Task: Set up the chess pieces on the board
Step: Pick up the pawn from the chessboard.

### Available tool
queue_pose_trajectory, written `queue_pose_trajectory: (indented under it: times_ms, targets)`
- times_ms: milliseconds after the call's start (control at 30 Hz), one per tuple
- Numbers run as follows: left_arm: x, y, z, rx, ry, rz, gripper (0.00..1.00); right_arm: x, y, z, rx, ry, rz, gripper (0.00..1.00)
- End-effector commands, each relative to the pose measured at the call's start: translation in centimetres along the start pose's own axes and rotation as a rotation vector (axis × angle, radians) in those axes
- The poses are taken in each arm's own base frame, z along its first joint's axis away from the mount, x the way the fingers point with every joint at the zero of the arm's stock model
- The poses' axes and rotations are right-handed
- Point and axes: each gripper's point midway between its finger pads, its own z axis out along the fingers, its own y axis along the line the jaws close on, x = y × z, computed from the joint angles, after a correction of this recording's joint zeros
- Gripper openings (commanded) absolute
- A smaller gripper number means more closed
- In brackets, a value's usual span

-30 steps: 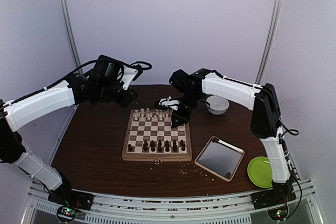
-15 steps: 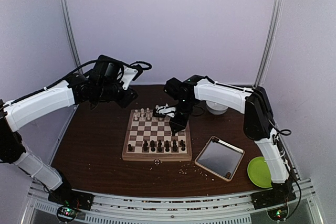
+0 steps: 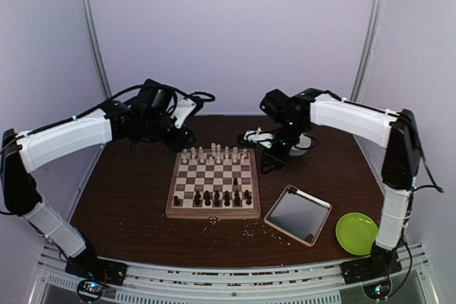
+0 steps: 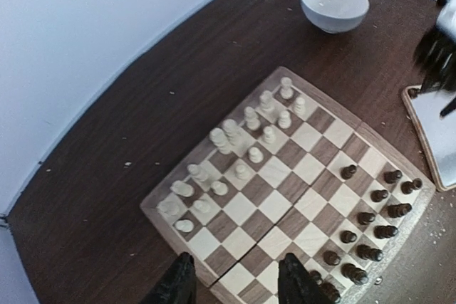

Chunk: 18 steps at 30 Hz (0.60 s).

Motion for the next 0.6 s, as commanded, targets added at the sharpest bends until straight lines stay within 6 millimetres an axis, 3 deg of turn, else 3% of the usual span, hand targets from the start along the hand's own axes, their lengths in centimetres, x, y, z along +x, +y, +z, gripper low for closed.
queue_pose_trajectory:
  times_ms: [0, 67, 167, 267, 433, 567]
  targets:
    - [-0.9, -4.7, 1.6, 0.228, -0.017, -0.019, 0.41, 3.3, 0.3, -5.1, 0.019, -0.149, 0.000, 0.29]
    - [-0.8, -6.7, 2.8, 0.318, 0.003, -0.033, 0.41, 5.0, 0.7, -6.2, 0.021, -0.219, 0.008, 0.30]
    - [-0.6, -10.4, 4.0, 0.457, 0.051, -0.020, 0.40, 6.8, 0.9, -5.9, 0.066, -0.288, 0.025, 0.30]
    - [0.3, -12.3, 5.6, 0.463, 0.115, 0.012, 0.39, 7.9, 1.5, -5.4, 0.070, -0.289, -0.011, 0.30]
    - [1.6, -12.5, 9.1, 0.395, 0.202, -0.021, 0.38, 7.7, 1.0, -5.8, 0.084, -0.294, -0.006, 0.30]
    - [2.5, -13.0, 11.2, 0.381, 0.243, -0.034, 0.40, 8.6, 1.1, -4.8, 0.078, -0.260, -0.035, 0.30]
